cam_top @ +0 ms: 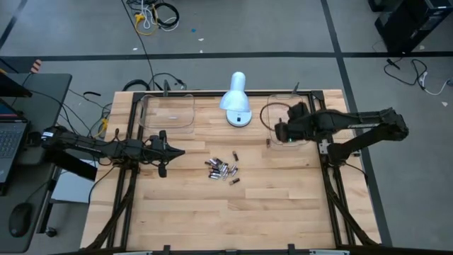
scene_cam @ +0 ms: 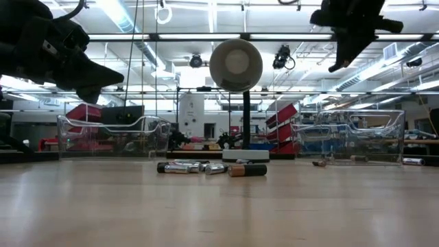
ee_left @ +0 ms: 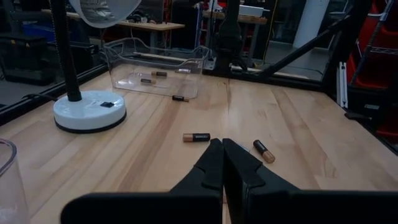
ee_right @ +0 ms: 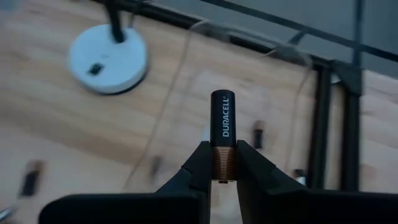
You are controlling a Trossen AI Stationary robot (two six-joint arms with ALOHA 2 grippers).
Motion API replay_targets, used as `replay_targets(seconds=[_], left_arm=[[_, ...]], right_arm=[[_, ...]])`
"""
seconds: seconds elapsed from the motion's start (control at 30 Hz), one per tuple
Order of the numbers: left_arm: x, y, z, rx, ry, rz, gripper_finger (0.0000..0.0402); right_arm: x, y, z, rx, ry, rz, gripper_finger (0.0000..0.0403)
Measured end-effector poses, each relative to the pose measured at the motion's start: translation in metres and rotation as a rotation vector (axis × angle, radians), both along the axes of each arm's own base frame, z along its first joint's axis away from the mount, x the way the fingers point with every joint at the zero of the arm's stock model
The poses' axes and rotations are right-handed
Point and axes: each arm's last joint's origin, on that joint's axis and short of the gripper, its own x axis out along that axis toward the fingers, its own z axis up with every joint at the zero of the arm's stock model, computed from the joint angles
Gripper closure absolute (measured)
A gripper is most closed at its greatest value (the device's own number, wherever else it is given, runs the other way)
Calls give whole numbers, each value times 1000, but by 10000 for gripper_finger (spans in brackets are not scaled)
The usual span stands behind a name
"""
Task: Sort batteries
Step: Put the black battery in the transparent bin
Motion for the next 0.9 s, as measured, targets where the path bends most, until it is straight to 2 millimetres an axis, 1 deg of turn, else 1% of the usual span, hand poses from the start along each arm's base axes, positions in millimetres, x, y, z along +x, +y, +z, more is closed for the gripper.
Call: replay_targets(seconds=[0.13,0.23,0.33,0.47,0.57,0.77,0.9], left_arm=[[0,0,2,-9,-26,1,400],[0,0,2,-28,-26,2,400],[0,0,2,-31,-26,2,400],[0,0,2,-31,-27,2,400],[0,0,4,-33,-40,2,400],[0,0,4,-52,-43,3,400],[0,0,4,-53,-43,3,400]], right_arm=[[-2,-21,-4,-11,61,-23,361],[-3,-34,-14,-4,90,-24,362],[-1,-47,-28,28,92,-8,362],[4,-64,-50,62,43,19,362],[3,-78,-68,81,3,24,362],[-5,-99,-104,123,-95,6,362],[-9,-109,-121,134,-177,0,362]])
